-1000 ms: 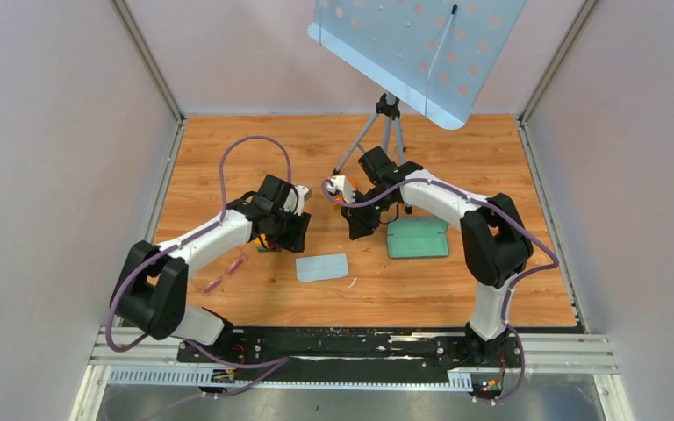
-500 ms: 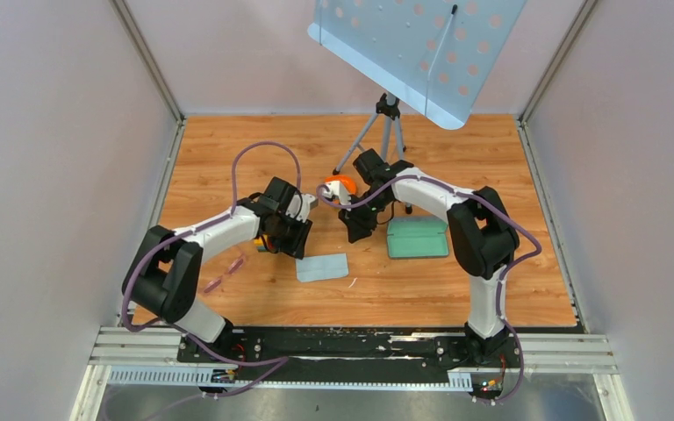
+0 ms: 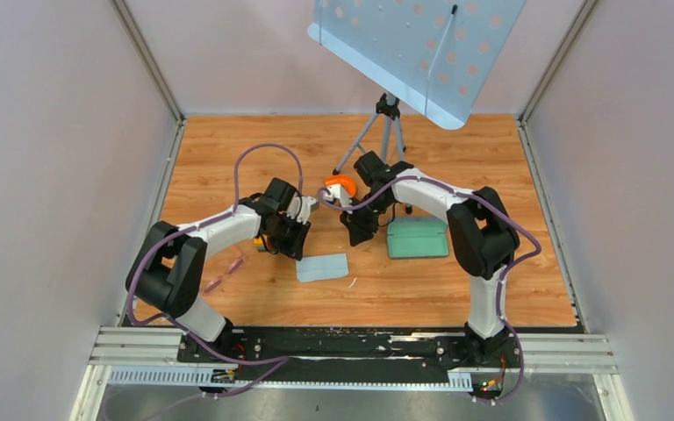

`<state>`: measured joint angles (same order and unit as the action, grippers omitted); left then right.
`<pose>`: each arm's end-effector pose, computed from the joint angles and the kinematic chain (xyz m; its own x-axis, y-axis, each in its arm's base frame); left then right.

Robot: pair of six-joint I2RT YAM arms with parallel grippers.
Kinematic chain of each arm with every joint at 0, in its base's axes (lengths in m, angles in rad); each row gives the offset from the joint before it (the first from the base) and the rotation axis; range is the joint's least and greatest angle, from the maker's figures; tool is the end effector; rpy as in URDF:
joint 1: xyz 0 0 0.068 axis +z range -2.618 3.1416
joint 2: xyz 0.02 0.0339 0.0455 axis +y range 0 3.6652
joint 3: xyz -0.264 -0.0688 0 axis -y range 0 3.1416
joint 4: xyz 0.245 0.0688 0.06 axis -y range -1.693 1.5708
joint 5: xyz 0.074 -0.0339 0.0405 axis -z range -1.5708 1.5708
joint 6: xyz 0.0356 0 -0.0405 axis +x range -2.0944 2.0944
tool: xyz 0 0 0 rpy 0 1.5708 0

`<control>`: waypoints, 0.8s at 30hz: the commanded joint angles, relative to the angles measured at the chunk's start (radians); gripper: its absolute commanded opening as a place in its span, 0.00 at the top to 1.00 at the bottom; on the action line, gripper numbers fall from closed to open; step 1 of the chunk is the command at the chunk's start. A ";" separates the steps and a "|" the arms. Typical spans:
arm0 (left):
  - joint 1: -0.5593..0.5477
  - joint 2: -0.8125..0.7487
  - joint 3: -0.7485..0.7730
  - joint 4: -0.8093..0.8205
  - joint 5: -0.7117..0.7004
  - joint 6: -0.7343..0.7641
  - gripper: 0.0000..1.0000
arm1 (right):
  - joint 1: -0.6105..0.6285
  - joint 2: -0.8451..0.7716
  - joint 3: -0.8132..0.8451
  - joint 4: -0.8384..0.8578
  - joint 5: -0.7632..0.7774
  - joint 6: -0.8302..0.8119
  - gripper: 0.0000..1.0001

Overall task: Organize the sunglasses
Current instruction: Pick up the glasses cleaning cloth from the center of the board.

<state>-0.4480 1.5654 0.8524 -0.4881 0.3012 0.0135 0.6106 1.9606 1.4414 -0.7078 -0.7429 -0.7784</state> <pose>0.2497 -0.1317 0.1619 -0.8335 0.4149 -0.3650 0.5216 0.8088 -0.2717 0.3111 0.2471 0.1939 -0.1216 -0.7163 -0.6872 -0.9753 -0.0424 0.2168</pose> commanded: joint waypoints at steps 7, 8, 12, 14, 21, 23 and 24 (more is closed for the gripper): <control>0.007 0.017 -0.004 -0.004 0.022 0.018 0.85 | 0.026 0.025 0.018 -0.033 -0.039 -0.028 0.68; 0.007 0.018 -0.004 -0.005 0.020 0.018 0.86 | 0.031 0.033 0.023 -0.033 -0.032 -0.032 0.68; 0.008 0.020 -0.004 -0.004 0.019 0.017 0.90 | 0.047 0.062 0.044 -0.031 -0.024 -0.044 0.67; 0.009 0.024 -0.004 -0.004 0.017 0.017 0.93 | 0.051 0.071 0.050 -0.031 -0.027 -0.051 0.67; 0.011 0.041 0.000 -0.005 0.012 0.012 0.99 | 0.071 0.090 0.044 -0.032 -0.021 -0.092 0.64; 0.014 0.045 0.002 -0.008 0.013 0.011 1.00 | 0.074 0.096 0.045 -0.032 -0.025 -0.090 0.63; 0.015 0.044 0.003 -0.008 0.013 0.010 1.00 | 0.078 0.099 0.049 -0.031 -0.022 -0.087 0.63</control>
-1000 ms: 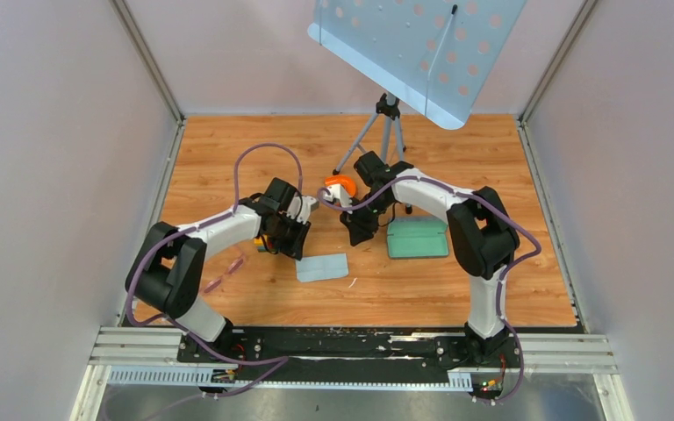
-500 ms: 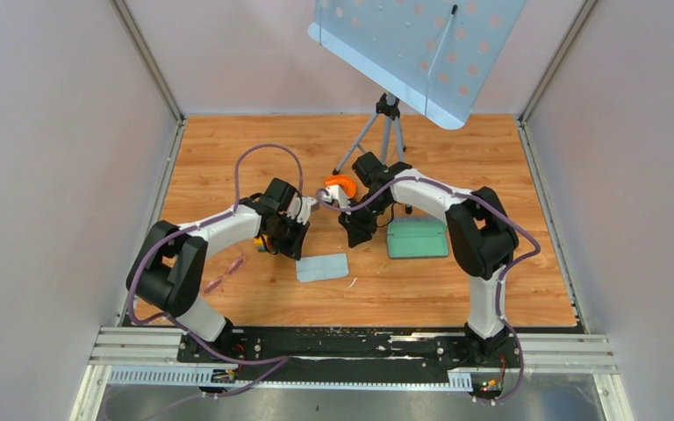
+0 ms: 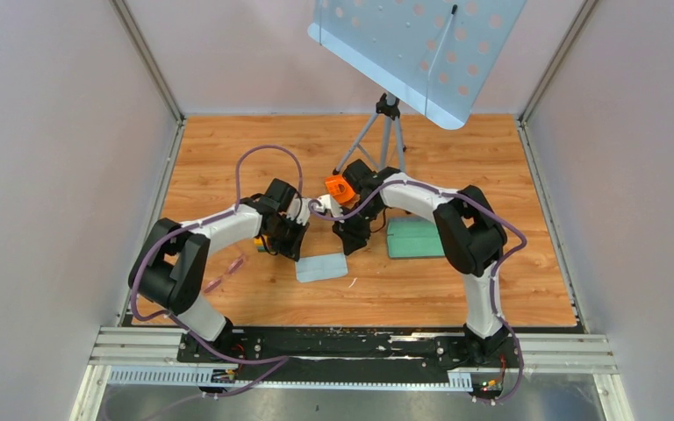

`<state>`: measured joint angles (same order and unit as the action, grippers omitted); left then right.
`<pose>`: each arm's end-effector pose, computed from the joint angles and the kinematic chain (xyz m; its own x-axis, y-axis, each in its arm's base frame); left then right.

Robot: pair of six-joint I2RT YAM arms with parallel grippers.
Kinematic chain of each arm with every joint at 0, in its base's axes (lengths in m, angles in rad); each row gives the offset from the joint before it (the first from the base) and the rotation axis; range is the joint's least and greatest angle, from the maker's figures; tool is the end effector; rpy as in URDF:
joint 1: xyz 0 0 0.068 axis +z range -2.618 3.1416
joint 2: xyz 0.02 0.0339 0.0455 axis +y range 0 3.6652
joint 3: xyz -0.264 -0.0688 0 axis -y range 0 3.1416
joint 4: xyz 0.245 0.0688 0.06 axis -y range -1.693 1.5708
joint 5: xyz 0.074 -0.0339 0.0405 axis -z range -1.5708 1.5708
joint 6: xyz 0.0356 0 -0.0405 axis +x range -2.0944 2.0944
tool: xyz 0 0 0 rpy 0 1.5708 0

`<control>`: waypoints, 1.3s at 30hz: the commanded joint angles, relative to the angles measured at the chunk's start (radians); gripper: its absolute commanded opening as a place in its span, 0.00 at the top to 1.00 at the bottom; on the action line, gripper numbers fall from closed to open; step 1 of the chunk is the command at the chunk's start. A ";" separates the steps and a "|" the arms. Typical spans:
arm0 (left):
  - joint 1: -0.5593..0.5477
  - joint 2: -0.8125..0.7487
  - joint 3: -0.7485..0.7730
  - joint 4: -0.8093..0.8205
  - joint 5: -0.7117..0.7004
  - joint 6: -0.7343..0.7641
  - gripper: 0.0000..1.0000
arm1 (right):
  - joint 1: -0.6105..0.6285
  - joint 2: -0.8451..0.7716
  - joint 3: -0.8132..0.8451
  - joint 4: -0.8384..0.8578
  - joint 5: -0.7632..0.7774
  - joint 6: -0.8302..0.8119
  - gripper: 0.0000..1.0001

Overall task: Organize the sunglasses
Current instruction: Pick up the glasses cleaning cloth from the center of the board.

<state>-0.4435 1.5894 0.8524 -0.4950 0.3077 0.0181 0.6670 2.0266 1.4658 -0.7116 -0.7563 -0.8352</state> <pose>0.2506 -0.1310 0.1554 -0.8427 0.4194 -0.3375 0.5152 0.8102 -0.2796 0.3031 0.2697 0.1756 -0.0528 -0.7280 -0.6836 -0.9651 -0.1387 0.2222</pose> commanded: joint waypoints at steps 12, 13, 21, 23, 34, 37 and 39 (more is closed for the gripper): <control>0.020 0.028 0.007 0.003 0.015 -0.002 1.00 | 0.043 0.090 0.066 -0.011 0.032 0.001 0.68; 0.020 0.028 0.008 0.001 0.018 -0.002 1.00 | 0.046 0.089 0.066 -0.011 0.032 0.001 0.69; 0.020 0.036 0.009 -0.002 0.032 -0.004 1.00 | 0.059 0.111 0.081 -0.011 0.039 0.018 0.74; 0.020 0.037 0.010 -0.002 0.032 -0.004 1.00 | 0.061 0.118 0.082 -0.011 0.043 0.023 0.75; 0.022 0.036 0.010 -0.001 0.038 -0.012 1.00 | 0.066 0.100 0.065 -0.009 0.048 0.028 0.81; 0.022 0.037 0.010 -0.001 0.038 -0.013 1.00 | 0.070 0.097 0.060 -0.006 0.051 0.030 0.81; 0.022 0.039 0.010 -0.001 0.032 -0.013 1.00 | 0.071 0.098 0.052 -0.003 0.049 0.034 0.83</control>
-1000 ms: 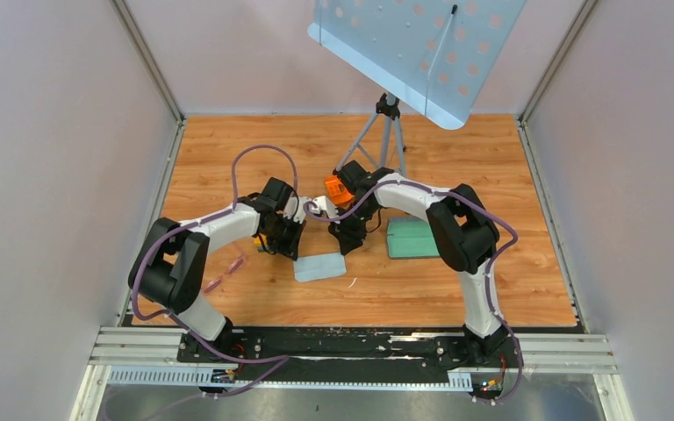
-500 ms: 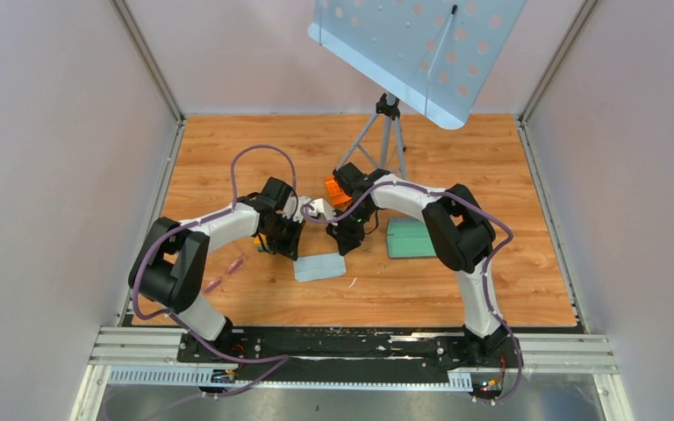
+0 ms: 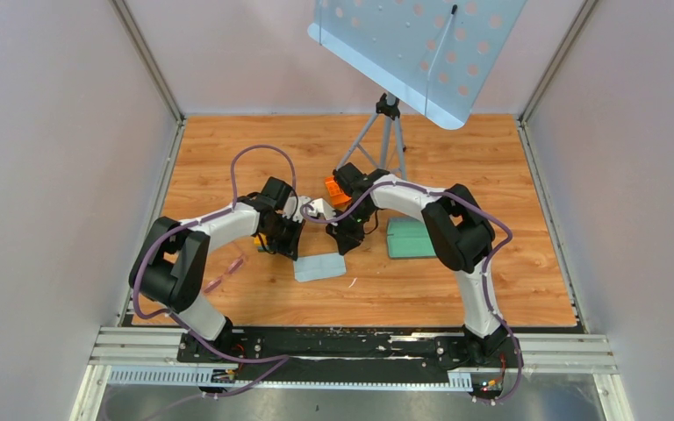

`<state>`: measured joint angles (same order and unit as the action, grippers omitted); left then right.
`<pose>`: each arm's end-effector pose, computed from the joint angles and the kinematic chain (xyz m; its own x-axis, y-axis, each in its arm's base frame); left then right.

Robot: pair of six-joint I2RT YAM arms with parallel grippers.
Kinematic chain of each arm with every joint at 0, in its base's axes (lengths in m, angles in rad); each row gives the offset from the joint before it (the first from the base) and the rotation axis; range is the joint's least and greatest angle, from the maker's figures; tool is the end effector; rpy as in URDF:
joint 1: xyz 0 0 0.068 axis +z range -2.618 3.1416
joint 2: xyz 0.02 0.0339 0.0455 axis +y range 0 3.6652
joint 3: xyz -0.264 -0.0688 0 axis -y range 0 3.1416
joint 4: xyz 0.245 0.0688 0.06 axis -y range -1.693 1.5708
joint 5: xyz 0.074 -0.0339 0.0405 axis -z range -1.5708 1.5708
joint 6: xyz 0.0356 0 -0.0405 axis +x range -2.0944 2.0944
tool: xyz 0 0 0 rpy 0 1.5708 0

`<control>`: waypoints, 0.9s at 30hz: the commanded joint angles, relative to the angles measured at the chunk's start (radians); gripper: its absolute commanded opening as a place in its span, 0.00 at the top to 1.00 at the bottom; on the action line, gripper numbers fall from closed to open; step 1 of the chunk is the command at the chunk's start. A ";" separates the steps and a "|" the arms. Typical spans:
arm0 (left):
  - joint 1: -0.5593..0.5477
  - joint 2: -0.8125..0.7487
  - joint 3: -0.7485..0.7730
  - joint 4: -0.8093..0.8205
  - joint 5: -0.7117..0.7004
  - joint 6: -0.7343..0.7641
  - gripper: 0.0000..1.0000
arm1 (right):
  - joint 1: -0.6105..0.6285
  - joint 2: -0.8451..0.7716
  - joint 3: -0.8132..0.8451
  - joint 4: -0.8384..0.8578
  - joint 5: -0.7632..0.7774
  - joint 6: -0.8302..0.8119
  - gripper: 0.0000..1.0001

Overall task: Organize the sunglasses
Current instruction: Pick up the glasses cleaning cloth from the center of the board.

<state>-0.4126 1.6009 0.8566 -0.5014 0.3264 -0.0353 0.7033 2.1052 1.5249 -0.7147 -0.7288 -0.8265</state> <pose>0.2549 -0.1240 0.1535 -0.8843 0.3506 -0.3085 0.4427 0.8395 -0.3149 0.3047 0.2895 0.1598 -0.0406 -0.7538 -0.6558 -0.9604 -0.1518 0.2338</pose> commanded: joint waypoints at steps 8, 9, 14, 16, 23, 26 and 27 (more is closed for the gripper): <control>-0.008 0.034 0.009 0.003 0.014 0.040 1.00 | 0.043 0.001 -0.029 0.020 0.019 0.028 0.99; -0.008 0.031 0.008 0.002 0.015 0.040 1.00 | 0.042 -0.004 -0.030 0.021 0.018 0.030 1.00; -0.008 -0.019 -0.003 0.027 0.038 0.029 1.00 | 0.041 -0.054 -0.040 0.018 0.047 0.041 1.00; -0.008 -0.046 -0.011 0.044 0.062 0.000 1.00 | 0.041 -0.081 -0.049 0.016 0.063 0.044 1.00; -0.013 -0.122 -0.037 0.102 0.160 -0.098 1.00 | 0.041 -0.169 -0.112 0.014 0.120 0.094 1.00; -0.019 -0.161 -0.041 0.118 0.173 -0.136 1.00 | 0.040 -0.205 -0.145 0.014 0.135 0.111 1.00; -0.023 -0.168 -0.039 0.122 0.179 -0.147 1.00 | 0.039 -0.217 -0.155 0.014 0.143 0.112 1.00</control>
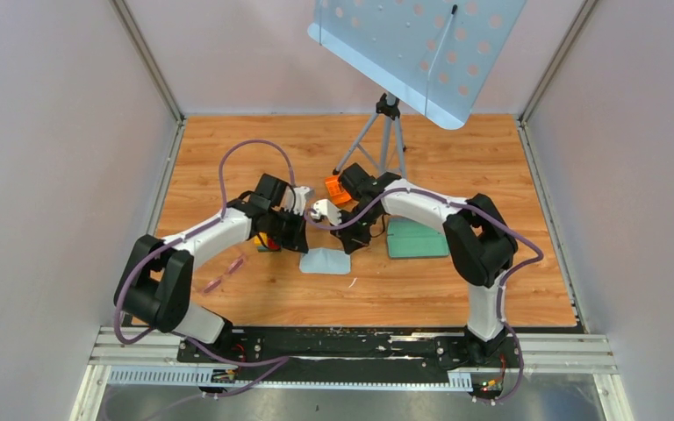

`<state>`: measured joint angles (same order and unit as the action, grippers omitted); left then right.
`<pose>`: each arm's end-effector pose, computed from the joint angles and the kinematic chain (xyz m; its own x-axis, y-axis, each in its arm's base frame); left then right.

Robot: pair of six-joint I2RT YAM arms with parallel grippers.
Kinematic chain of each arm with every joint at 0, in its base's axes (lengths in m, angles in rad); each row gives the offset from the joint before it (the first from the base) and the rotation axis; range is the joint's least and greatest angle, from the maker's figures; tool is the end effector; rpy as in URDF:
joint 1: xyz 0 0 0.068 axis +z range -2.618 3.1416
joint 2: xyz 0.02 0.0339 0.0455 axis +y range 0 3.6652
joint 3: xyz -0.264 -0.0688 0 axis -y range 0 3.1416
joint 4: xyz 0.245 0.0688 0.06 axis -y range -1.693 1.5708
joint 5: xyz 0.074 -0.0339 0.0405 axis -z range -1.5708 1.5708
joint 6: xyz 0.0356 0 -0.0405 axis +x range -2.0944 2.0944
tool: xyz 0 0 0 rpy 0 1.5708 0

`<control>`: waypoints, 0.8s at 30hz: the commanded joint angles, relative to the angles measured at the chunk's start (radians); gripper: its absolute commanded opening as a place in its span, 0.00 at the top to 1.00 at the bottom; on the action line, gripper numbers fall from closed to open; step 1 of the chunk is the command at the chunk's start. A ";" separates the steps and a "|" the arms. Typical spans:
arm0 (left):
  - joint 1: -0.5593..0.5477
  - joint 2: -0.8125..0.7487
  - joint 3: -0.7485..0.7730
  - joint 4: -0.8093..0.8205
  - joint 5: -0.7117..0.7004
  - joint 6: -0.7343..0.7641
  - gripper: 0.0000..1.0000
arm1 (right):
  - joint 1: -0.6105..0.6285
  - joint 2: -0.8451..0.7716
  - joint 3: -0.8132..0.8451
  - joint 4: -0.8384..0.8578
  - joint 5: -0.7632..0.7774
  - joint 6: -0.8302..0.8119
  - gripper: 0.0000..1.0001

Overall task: Organize the sunglasses
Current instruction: Pick up the glasses cleaning cloth from the center of the board.

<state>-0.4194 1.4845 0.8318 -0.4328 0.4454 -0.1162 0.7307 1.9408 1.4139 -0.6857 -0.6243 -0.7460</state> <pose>0.2475 -0.1271 0.1815 -0.8663 0.2717 -0.4191 0.4537 0.7791 -0.4326 0.2791 0.2781 0.1919 -0.0411 -0.7763 -0.6290 -0.9831 -0.0809 0.1641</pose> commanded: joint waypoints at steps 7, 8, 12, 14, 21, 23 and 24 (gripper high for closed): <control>-0.100 -0.071 0.001 0.106 0.066 -0.161 1.00 | -0.014 -0.133 -0.078 -0.044 0.057 0.053 1.00; -0.113 -0.071 0.004 0.120 0.066 -0.176 1.00 | -0.020 -0.147 -0.083 -0.051 0.058 0.054 1.00; -0.174 -0.076 0.025 0.176 0.059 -0.233 1.00 | -0.035 -0.241 -0.129 -0.090 0.089 0.032 1.00; -0.205 -0.079 0.039 0.194 0.043 -0.257 1.00 | -0.044 -0.296 -0.156 -0.102 0.108 0.026 1.00; -0.288 -0.067 0.072 0.274 -0.027 -0.337 1.00 | -0.113 -0.447 -0.235 -0.175 0.143 0.003 1.00; -0.313 -0.051 0.076 0.306 -0.045 -0.365 1.00 | -0.149 -0.483 -0.267 -0.189 0.154 -0.012 1.00; -0.323 -0.039 0.082 0.323 -0.052 -0.378 1.00 | -0.166 -0.500 -0.280 -0.196 0.159 -0.021 1.00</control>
<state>-0.7044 1.4296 0.8845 -0.2039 0.4397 -0.4187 0.6285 1.4979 1.1942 -0.7998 -0.5041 -0.7307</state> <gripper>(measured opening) 0.003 0.004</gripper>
